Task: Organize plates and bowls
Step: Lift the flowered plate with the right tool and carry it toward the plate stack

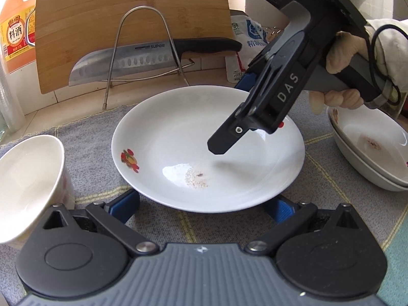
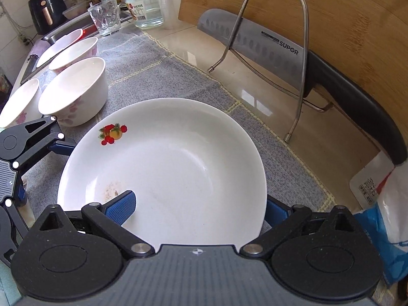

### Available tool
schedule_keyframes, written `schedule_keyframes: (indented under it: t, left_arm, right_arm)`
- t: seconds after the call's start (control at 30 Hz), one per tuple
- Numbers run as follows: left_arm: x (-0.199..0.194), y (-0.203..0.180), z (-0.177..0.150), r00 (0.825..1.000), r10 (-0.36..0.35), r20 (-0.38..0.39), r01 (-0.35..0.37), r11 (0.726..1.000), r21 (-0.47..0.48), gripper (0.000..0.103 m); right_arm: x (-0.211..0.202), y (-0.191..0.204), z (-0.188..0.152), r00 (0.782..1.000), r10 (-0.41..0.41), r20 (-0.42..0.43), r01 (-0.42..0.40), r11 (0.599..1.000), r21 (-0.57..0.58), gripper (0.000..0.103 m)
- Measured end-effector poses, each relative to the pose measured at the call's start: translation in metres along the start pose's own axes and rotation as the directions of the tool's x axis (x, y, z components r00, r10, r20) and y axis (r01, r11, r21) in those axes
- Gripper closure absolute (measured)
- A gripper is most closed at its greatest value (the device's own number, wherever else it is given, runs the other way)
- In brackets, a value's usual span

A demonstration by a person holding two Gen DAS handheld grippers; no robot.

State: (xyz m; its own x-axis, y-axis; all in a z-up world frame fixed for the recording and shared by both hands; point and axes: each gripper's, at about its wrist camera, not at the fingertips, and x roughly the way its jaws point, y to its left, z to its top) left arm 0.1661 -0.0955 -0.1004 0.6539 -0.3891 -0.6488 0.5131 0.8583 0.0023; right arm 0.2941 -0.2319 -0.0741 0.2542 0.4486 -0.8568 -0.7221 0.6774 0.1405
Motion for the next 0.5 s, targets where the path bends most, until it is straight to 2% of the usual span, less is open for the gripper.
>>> schedule_keyframes:
  t: [0.23,0.5]
  left_arm:
    - [0.0,0.0,0.0,1.0,-0.009,0.003,0.009,1.0,0.012,0.0]
    - [0.0,-0.003,0.0,1.0,-0.021,0.009,0.02,1.0,0.023,0.001]
  right_arm:
    - [0.005,-0.015,0.01,0.995,0.101,0.015,-0.101,0.994,0.036,0.0]
    - [0.008,-0.021,0.018,0.99,0.142,-0.007,-0.142,0.989,0.042,0.0]
